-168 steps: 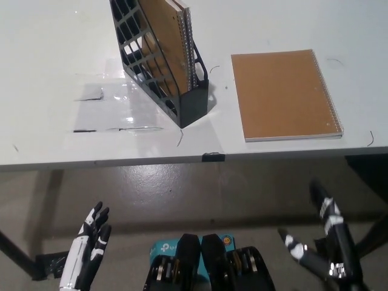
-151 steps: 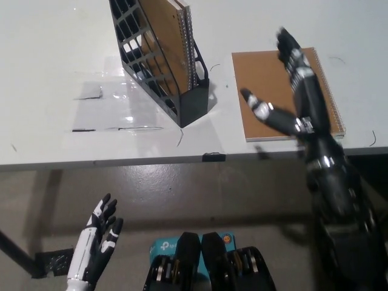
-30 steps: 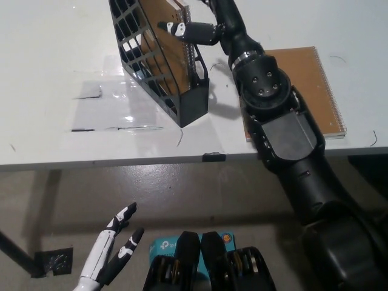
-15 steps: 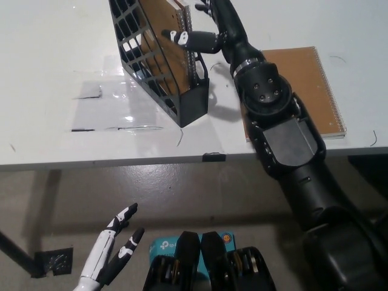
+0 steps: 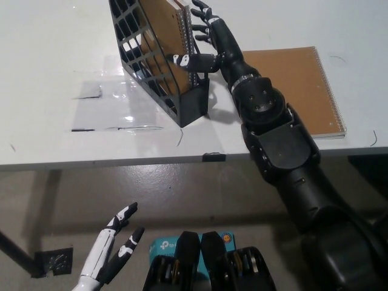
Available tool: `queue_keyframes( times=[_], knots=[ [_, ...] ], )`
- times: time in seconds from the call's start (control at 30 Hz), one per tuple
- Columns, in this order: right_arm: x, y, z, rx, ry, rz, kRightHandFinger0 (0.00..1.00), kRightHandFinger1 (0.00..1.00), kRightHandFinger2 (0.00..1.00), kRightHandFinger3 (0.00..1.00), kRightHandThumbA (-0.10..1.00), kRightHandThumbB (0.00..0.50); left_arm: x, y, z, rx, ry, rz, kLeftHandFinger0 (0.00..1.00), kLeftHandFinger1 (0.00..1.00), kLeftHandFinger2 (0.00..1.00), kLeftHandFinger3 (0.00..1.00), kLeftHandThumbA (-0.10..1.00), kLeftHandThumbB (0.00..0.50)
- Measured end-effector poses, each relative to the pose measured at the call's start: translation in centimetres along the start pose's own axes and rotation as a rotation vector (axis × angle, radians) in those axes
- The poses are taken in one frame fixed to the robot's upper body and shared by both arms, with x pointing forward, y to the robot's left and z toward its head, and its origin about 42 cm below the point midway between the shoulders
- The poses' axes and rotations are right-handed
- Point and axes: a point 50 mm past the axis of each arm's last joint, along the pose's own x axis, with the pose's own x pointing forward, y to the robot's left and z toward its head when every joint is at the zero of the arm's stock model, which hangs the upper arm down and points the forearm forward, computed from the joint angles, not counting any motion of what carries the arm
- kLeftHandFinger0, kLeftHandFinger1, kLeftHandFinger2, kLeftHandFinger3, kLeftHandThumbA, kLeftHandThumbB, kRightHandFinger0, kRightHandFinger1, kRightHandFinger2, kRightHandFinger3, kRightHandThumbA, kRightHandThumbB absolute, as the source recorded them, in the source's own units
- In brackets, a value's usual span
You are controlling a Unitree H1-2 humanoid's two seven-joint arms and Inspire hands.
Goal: Use the right hand to pick up a book from the book holder on the left side and put it on another book on the right side
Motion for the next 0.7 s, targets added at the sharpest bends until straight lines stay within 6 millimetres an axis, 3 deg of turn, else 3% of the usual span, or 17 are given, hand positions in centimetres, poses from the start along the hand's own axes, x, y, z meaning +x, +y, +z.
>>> queue_keyframes(
  times=[0.2,0.5,0.7],
  knots=[
    [0.0,0.0,0.3,-0.001,-0.016,0.000,0.84,0.87,0.96,1.00,0.91,0.317,0.0,0.0,0.0,0.000,0.001,0.000,1.00,1.00,0.95,0.91,0.88,0.198],
    [-0.2,0.3,3.7,0.003,-0.133,0.001,0.82,0.86,0.96,1.00,0.91,0.329,0.3,0.0,0.1,0.007,-0.004,-0.003,1.00,1.00,0.95,0.92,0.89,0.170],
    [-0.4,0.9,4.7,0.001,-0.161,0.013,0.83,0.87,0.97,1.00,0.92,0.328,0.4,0.0,0.1,0.008,-0.010,-0.005,1.00,1.00,0.93,0.91,0.85,0.153]
  ],
)
